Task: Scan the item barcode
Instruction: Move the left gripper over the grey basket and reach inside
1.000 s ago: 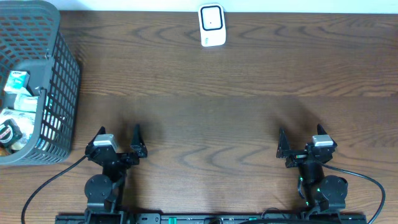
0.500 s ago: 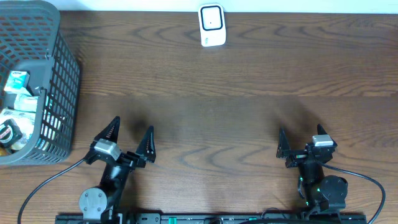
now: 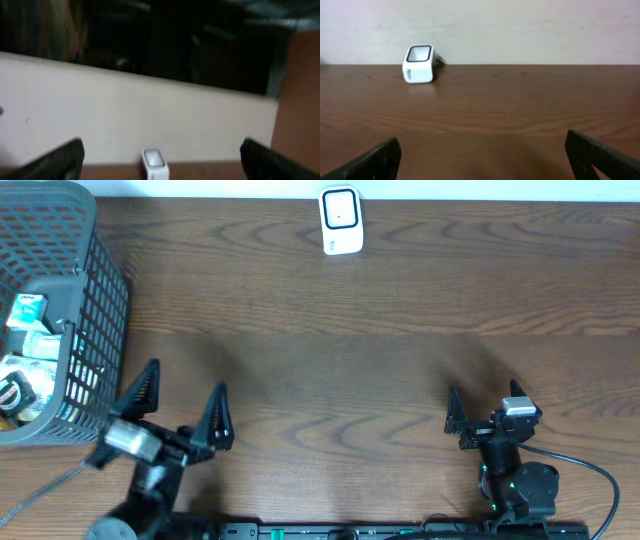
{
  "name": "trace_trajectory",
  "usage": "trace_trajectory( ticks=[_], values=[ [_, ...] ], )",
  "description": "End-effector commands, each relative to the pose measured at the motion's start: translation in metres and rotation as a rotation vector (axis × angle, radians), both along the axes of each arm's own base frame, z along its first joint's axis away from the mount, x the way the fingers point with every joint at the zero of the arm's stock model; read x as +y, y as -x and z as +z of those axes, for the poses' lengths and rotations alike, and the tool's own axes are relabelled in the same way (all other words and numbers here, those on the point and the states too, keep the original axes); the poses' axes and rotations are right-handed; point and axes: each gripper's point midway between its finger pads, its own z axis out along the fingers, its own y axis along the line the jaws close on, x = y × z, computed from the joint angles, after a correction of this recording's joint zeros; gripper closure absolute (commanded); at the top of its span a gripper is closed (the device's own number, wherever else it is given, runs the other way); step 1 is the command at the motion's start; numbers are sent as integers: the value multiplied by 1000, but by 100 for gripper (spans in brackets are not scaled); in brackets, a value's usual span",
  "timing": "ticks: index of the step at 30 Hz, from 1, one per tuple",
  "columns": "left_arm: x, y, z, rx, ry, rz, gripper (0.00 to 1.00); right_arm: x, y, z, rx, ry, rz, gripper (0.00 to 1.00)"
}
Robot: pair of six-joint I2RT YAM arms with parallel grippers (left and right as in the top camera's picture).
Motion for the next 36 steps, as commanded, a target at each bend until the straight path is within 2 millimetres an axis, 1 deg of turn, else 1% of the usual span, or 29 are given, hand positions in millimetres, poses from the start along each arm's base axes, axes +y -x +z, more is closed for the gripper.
trace_trajectory(
  ticks=[1, 4, 7, 8, 9, 10, 11, 12, 14, 16, 17, 19, 21, 23, 26, 28, 31, 34, 36],
  values=[
    [-3, -12, 19, 157, -72, 4, 2, -2, 0, -1, 1, -13, -12, 1],
    [-11, -22, 25, 205, -82, -43, 3, -2, 0, -1, 1, -13, -12, 1],
    [-23, -27, 20, 235, -98, -115, 3, -2, 0, -1, 1, -13, -12, 1],
    [-25, -28, 25, 213, -103, -132, 2, -2, 0, -1, 1, -13, -12, 1],
    [-26, -29, 28, 196, -104, -132, 4, -2, 0, -1, 1, -13, -12, 1],
    [-24, -28, 36, 165, -105, -121, 2, -2, 0, -1, 1, -13, -12, 1],
    [-21, -29, 44, 131, -100, -99, 2, -2, 0, -1, 1, -13, -12, 1],
    [-10, -30, 62, 67, -74, -33, 2, -2, 0, -1, 1, -13, -12, 1],
    [2, -32, 74, 50, -42, 32, 2, -2, 0, -1, 1, -13, -12, 1],
    [8, -39, 86, 60, -32, 71, 2, -2, 0, -1, 1, -13, -12, 1],
    [10, -44, 91, 72, -29, 84, 2, -2, 0, -1, 1, -13, -12, 1],
    [16, -60, 101, 126, -39, 124, 2, -2, 0, -1, 1, -13, -12, 1],
    [26, -81, 107, 227, -70, 194, 2, -2, 0, -1, 1, -13, -12, 1],
    [39, -100, 106, 348, -121, 265, 3, -2, 0, -1, 1, -13, -12, 1],
    [69, -128, 98, 570, -157, 380, 2, -2, 0, -1, 1, -13, -12, 1],
    [90, -141, 91, 696, -157, 433, 2, -2, 0, -1, 1, -13, -12, 1],
    [122, -157, 75, 841, -140, 497, 2, -2, 0, -1, 1, -13, -12, 1],
    [134, -162, 46, 963, -141, 517, 2, -2, 0, -1, 1, -13, -12, 1],
    [143, -165, 36, 999, -141, 537, 3, -2, 0, -1, 1, -13, -12, 1]
  ],
)
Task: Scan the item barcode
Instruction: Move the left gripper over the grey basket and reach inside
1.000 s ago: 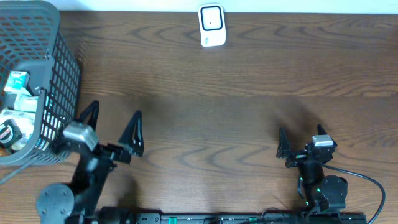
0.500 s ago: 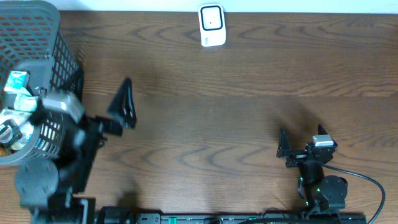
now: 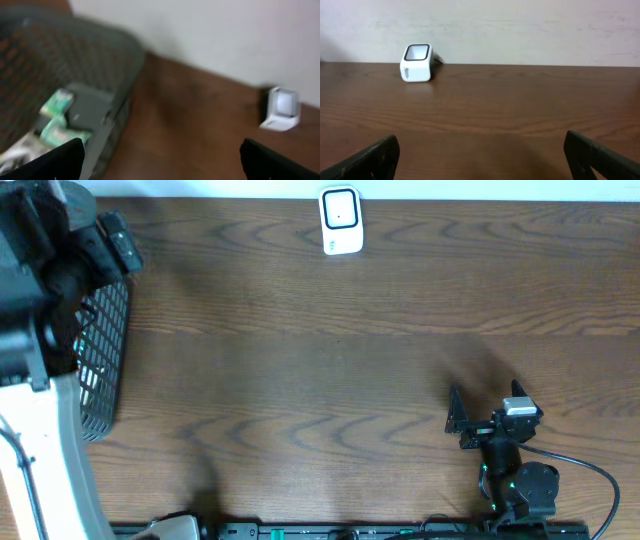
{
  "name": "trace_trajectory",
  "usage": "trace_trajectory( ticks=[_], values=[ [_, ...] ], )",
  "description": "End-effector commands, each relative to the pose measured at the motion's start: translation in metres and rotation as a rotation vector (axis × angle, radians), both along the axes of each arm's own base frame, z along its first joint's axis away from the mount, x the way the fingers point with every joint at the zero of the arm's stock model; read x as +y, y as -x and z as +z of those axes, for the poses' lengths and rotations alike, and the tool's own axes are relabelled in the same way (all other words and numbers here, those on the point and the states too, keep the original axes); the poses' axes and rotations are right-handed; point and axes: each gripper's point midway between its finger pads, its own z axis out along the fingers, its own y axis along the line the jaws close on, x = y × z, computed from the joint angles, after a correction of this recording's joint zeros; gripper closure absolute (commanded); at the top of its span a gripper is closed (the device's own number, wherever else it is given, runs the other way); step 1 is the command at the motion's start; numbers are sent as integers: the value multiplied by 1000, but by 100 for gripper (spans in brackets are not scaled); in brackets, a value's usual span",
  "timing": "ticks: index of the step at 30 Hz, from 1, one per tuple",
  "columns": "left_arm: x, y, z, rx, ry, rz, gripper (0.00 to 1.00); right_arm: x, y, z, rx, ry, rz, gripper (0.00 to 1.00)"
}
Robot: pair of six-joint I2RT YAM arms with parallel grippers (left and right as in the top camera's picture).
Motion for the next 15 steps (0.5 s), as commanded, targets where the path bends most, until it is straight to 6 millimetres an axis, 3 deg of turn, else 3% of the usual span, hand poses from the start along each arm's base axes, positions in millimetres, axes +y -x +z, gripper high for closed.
trace_trajectory(
  ticks=[1, 10, 15],
  values=[
    [20, -3, -4, 31, -34, 50, 3, 0, 0, -1, 1, -14, -1, 1],
    [86, -1, 7, -78, 97, 257, 3, 0, 0, -1, 1, -14, -1, 1],
    [136, 13, -14, -27, 141, 418, 2, 0, 0, -1, 1, -14, -1, 1]
  ],
)
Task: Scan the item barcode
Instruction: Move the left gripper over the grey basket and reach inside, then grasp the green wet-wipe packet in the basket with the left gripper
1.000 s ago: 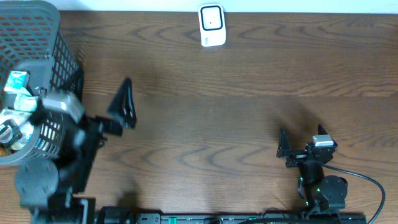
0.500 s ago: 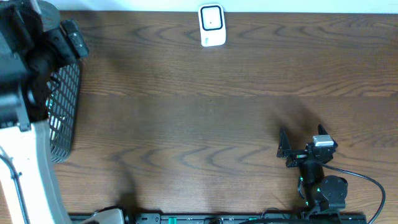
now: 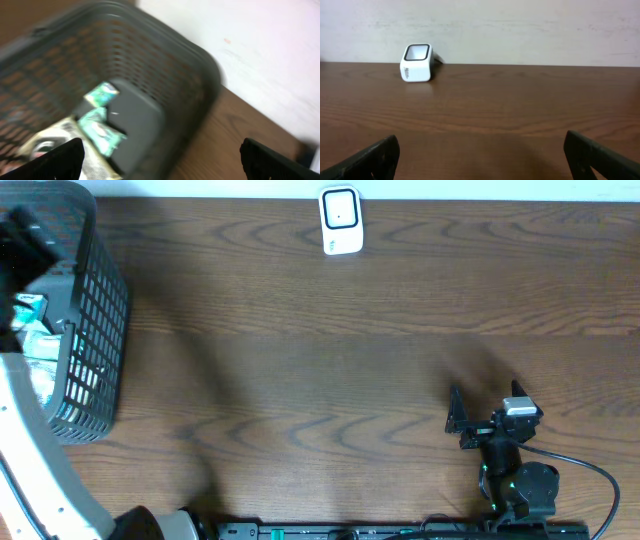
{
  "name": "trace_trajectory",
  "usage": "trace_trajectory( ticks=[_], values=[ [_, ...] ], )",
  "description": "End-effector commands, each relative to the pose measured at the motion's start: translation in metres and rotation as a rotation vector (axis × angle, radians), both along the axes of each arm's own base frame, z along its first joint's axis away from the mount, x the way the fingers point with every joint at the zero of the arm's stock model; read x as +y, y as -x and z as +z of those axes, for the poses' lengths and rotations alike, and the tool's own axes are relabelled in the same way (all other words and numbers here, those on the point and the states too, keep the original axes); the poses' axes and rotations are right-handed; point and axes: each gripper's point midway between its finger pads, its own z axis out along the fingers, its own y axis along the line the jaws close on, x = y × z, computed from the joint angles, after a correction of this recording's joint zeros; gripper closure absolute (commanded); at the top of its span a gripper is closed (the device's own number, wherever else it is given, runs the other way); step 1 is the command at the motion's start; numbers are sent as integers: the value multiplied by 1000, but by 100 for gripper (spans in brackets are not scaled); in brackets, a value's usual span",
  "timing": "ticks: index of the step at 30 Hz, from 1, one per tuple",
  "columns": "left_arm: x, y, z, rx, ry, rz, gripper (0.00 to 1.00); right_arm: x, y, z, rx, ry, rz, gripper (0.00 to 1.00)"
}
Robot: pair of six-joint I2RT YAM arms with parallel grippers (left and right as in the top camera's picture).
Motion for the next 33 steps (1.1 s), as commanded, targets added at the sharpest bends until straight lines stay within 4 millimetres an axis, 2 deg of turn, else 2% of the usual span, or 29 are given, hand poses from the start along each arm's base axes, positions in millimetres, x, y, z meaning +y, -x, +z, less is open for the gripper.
trace_trajectory(
  ticks=[1, 4, 7, 10, 11, 14, 21, 26, 33],
  values=[
    [34, 6, -16, 27, 55, 117, 2, 0, 0, -1, 1, -14, -1, 1],
    [63, 14, -34, 75, 69, 198, 2, 0, 0, -1, 1, -14, -1, 1],
    [73, 17, -45, 85, 106, 244, 2, 0, 0, -1, 1, -14, -1, 1],
    [71, 19, -69, 161, 154, 241, 3, 0, 0, -1, 1, -14, -1, 1],
    [70, 25, -86, 224, 176, 251, 2, 0, 0, -1, 1, -14, -1, 1],
    [73, 19, -108, 266, 204, 249, 3, 0, 0, -1, 1, -14, -1, 1],
    [81, 12, -146, 357, 250, 257, 2, 0, 0, -1, 1, -14, -1, 1],
    [97, 28, -167, 432, 252, 429, 2, 0, 0, -1, 1, -14, -1, 1],
    [105, 22, -196, 492, 268, 436, 2, 0, 0, -1, 1, -14, -1, 1]
  ],
)
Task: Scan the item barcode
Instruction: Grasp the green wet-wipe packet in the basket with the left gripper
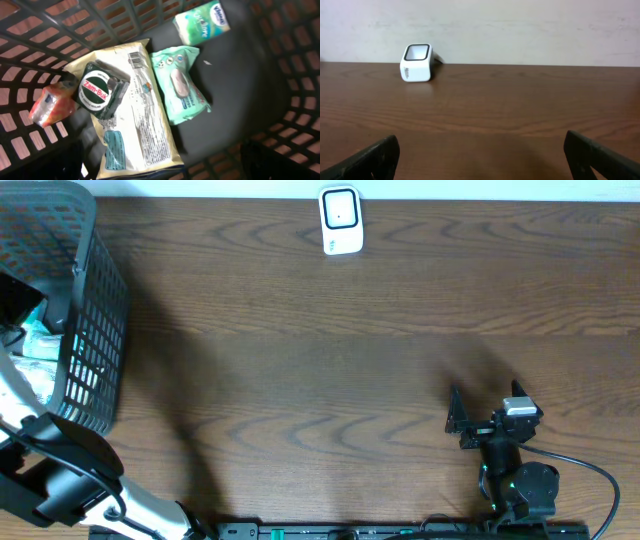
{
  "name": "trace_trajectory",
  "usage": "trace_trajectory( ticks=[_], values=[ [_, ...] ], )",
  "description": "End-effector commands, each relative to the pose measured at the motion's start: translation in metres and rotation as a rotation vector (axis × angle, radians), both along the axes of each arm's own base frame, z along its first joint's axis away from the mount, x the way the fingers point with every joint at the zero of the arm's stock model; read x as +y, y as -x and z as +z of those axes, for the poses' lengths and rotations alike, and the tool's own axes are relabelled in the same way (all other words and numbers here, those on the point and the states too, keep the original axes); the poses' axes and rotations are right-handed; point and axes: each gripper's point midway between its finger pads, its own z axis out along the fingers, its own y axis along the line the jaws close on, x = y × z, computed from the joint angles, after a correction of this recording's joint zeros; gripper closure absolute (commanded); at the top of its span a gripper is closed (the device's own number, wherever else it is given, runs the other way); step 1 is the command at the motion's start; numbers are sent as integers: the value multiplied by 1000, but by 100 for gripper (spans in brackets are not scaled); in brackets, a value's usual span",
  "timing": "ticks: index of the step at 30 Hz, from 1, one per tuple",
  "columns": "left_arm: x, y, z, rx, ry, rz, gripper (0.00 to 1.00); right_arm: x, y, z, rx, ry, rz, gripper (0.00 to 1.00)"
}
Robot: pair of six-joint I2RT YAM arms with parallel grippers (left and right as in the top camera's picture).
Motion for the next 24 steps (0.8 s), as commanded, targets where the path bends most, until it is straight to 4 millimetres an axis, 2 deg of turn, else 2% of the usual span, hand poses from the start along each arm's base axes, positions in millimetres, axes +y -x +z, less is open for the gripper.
trace_trajectory(
  ticks=[1, 10, 16, 19, 24],
  values=[
    [8, -1, -21, 47, 6, 34, 2, 0, 0, -1, 1, -14, -1, 1],
    [21, -24, -68, 75, 30, 25, 2, 0, 0, -1, 1, -14, -1, 1],
    [21, -41, -90, 84, 31, -4, 1, 0, 0, -1, 1, -14, -1, 1],
    [19, -50, -94, 76, 20, -26, 0, 0, 0, -1, 1, -14, -1, 1],
    [21, -54, -92, 62, 10, -30, 12, 0, 0, -1, 1, -14, -1, 1]
  ],
)
